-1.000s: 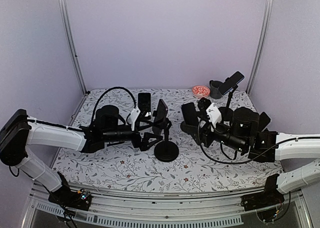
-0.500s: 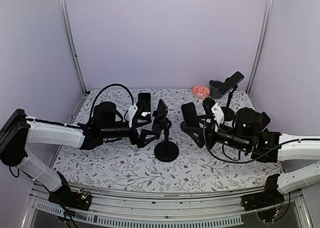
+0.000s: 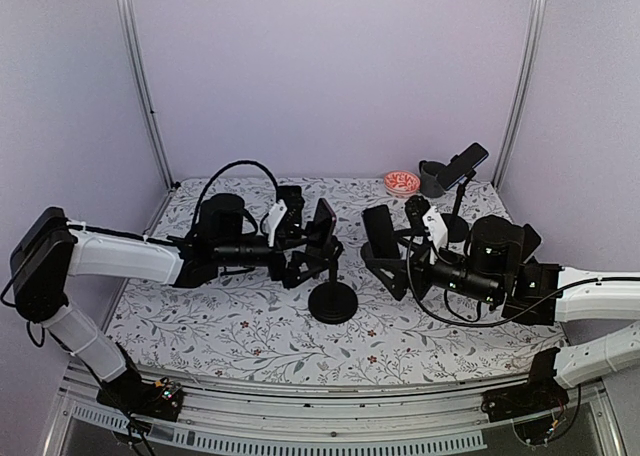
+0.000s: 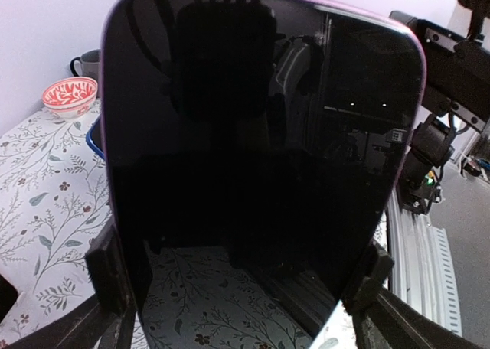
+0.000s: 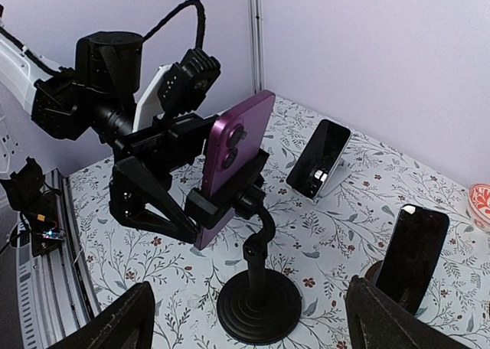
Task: Remove the phone from the phone stand
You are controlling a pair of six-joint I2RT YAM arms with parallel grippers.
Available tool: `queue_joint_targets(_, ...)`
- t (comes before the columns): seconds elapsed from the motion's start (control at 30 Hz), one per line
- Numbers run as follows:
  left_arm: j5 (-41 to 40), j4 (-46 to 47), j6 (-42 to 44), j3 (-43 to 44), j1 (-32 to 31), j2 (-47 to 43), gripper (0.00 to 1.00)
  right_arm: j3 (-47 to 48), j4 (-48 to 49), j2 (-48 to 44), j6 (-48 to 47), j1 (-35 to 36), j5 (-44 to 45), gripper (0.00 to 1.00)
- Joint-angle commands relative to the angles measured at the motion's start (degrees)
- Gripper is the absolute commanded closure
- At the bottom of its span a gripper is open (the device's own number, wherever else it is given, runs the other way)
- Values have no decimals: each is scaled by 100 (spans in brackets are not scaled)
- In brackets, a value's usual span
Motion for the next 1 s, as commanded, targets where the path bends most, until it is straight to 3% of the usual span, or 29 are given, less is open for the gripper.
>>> queue_joint_targets(0.0,150,115,-116,178,37,178,1,-130,28,-153,140,-35,-92,11)
queue_joint_targets(0.2,-249,319,-173,176,-196,278,1,-195,37,-227,577,-280,-425,10)
queue_joint_targets(0.33,-581,522,-274,100,-348,266,10,-212,61,-267,1263,-532,-806,11)
queue_joint_targets(0.53,-1163,715,-414,-22,-597,184,25,-237,80,-278,1375,-560,-984,15)
queue_joint_targets(0.73,-1586,746,-307,-112,-869,93,38,-261,177,-269,435,-562,-947,24)
queue_joint_targets(0.97,-1590,757,-374,-192,-877,63,45,-529,1000,-33,-1738,-518,-731,35)
